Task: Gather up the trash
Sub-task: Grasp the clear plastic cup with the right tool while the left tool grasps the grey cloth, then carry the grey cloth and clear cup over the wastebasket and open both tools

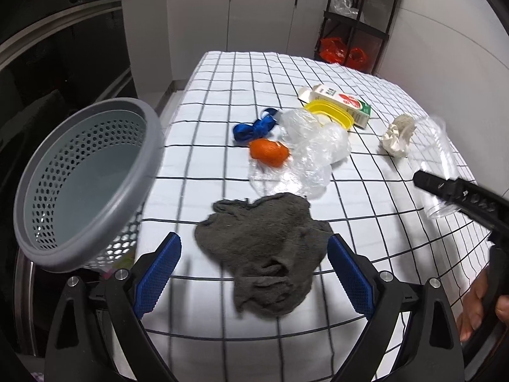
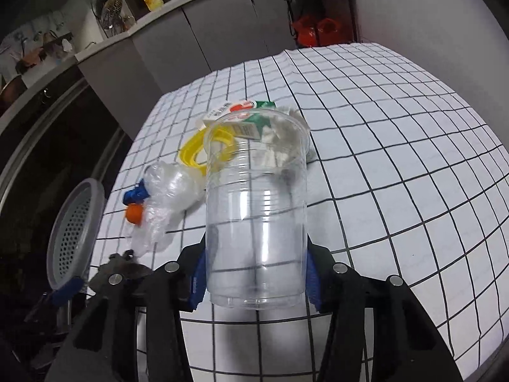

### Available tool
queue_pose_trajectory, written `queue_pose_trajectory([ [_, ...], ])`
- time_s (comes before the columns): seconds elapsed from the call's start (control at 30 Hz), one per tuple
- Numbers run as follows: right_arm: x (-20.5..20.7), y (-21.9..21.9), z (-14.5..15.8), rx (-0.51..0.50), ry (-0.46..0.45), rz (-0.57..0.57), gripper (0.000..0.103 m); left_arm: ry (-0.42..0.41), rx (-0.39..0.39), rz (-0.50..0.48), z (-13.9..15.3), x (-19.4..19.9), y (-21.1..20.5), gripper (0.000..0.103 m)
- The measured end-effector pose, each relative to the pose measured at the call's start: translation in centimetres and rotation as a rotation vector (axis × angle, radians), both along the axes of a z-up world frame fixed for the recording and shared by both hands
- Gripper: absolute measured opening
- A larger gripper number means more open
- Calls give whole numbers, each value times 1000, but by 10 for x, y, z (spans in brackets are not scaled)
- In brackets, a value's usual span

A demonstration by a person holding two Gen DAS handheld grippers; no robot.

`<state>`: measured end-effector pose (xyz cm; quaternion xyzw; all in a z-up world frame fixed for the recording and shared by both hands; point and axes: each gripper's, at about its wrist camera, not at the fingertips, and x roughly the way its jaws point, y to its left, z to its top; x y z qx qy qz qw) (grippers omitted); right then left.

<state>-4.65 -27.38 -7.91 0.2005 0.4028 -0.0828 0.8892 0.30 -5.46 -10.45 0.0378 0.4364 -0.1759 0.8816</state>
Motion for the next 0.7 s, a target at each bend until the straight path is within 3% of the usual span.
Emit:
queue_pose_trajectory([
  [0.27, -5, 6, 9, 30, -27, 46, 48, 18, 25, 14, -15, 5, -12, 89],
  [0.53, -5, 5, 7, 77, -18, 80, 48, 25, -23, 4, -10, 10, -7, 50],
  [0.7, -6, 7, 9, 86, -28, 87, 48, 11, -27, -18, -5, 5, -8, 39],
])
